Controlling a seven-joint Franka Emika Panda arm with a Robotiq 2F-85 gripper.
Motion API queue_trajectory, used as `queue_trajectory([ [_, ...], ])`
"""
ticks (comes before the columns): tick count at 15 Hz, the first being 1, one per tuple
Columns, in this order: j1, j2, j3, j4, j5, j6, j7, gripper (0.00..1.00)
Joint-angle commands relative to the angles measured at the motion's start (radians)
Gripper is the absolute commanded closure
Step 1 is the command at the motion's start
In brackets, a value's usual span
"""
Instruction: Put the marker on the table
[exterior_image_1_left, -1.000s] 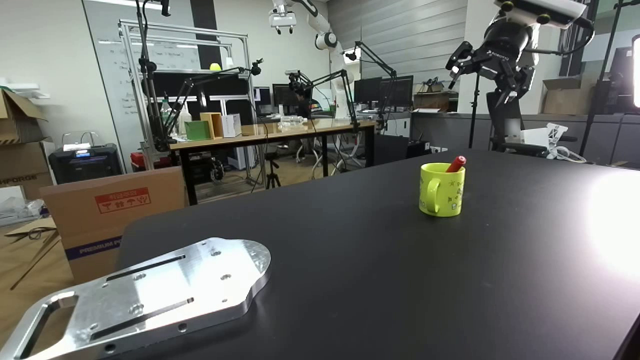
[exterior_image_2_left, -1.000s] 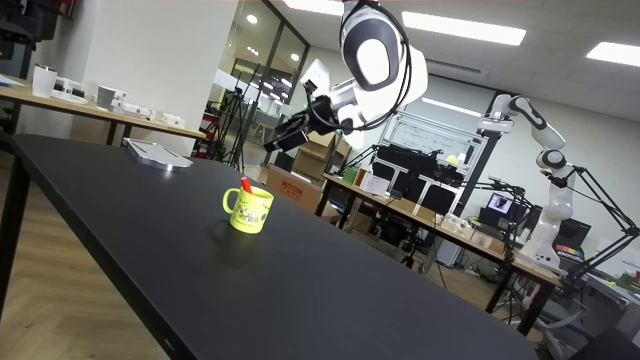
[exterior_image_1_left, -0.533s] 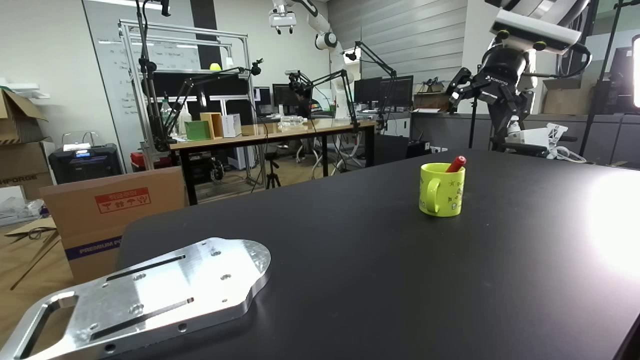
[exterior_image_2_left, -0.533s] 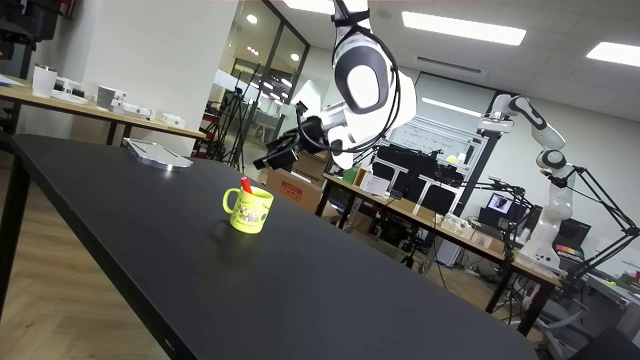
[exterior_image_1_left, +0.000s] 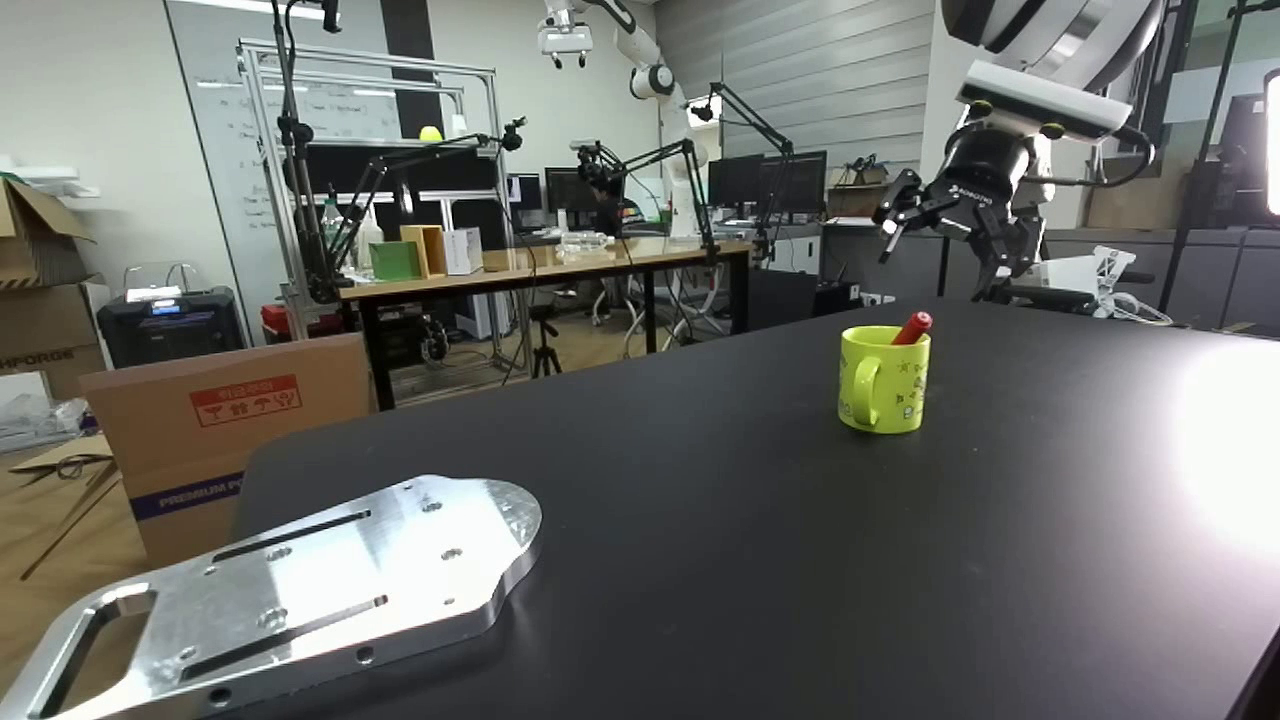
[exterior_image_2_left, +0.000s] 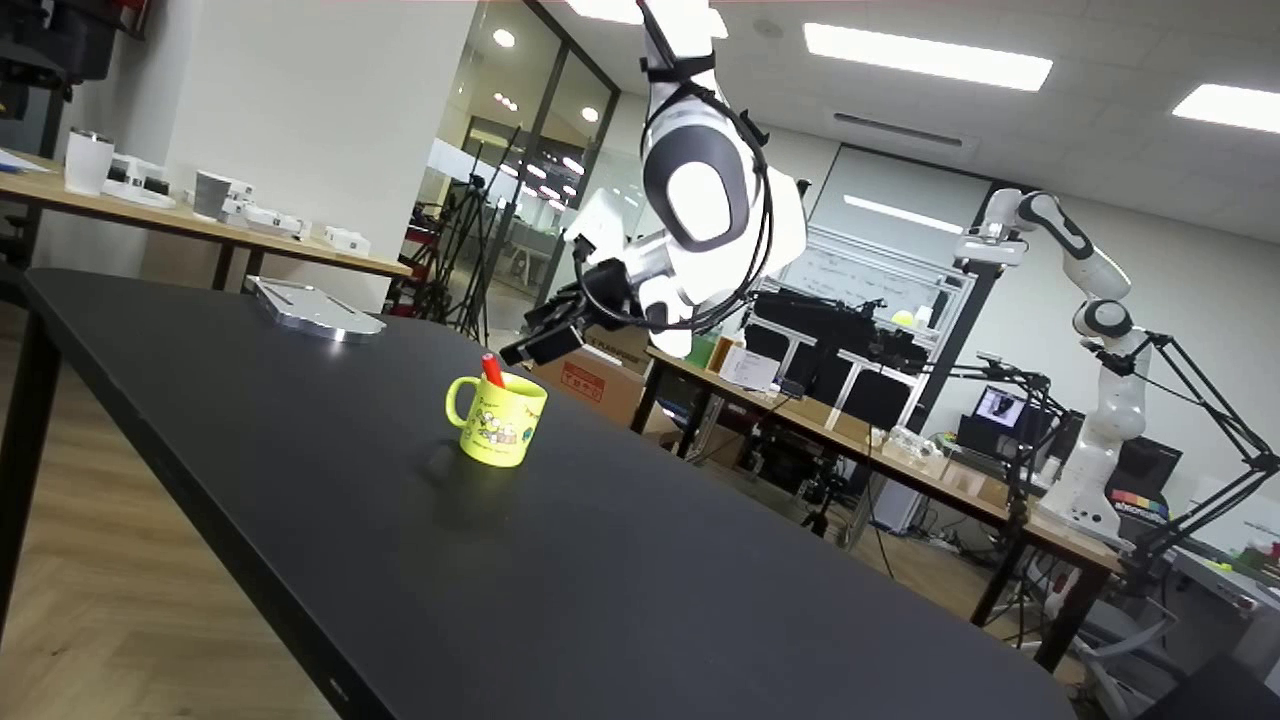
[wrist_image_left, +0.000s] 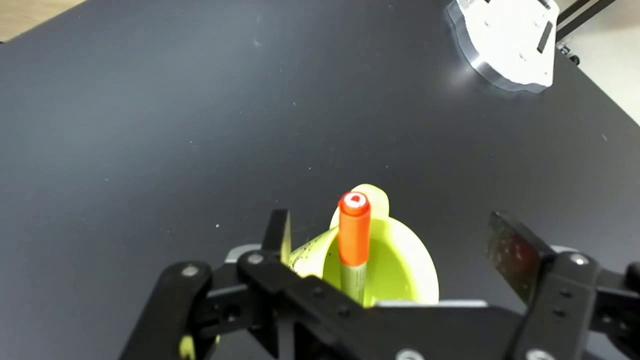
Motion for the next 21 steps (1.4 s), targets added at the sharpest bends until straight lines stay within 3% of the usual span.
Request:
queue_trajectory([
  [1,0.018,0.036,0.011,0.024,0.026,0.066,0.017,0.0],
  [7,0.026,0.07,0.033,0.027,0.021,0.092,0.017,0.0],
  [8,0.028,0.072,0.035,0.024,0.022,0.096,0.018,0.25],
  [9,0.027,0.074,0.037,0.025,0.023,0.096,0.017,0.26],
  [19,0.024,0.053,0.038,0.011,0.03,0.115,0.021,0.95],
  [20,0.025,0.042,0.038,0.004,0.033,0.116,0.024,0.99],
  [21,0.022,0.031,0.04,-0.001,0.04,0.11,0.022,0.95],
])
